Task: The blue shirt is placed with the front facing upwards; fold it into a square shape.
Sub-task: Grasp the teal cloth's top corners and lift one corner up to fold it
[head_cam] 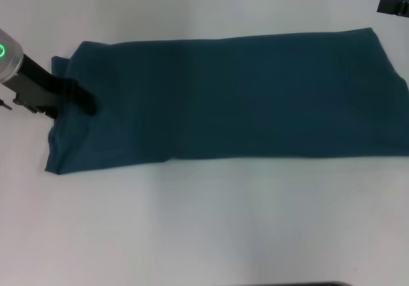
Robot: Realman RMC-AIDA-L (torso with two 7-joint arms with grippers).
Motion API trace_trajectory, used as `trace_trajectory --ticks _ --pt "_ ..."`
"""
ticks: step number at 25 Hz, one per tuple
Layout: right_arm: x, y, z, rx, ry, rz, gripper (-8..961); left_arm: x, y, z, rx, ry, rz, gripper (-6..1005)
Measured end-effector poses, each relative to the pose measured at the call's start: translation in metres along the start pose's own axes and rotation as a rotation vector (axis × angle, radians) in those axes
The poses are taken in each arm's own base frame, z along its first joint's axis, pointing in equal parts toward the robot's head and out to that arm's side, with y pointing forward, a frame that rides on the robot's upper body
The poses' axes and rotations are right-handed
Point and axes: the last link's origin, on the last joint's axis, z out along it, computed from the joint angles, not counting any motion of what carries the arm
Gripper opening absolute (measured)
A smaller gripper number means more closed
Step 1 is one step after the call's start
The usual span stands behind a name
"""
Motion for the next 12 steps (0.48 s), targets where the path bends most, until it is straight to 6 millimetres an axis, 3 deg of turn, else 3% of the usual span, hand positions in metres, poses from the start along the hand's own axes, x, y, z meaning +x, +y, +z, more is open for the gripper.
trace_trajectory --ticks 12 --pt "-0.001 0.0 0.0 -0.002 0.001 0.0 668 0.003 0.011 -0.001 -0.017 -0.007 0.041 763"
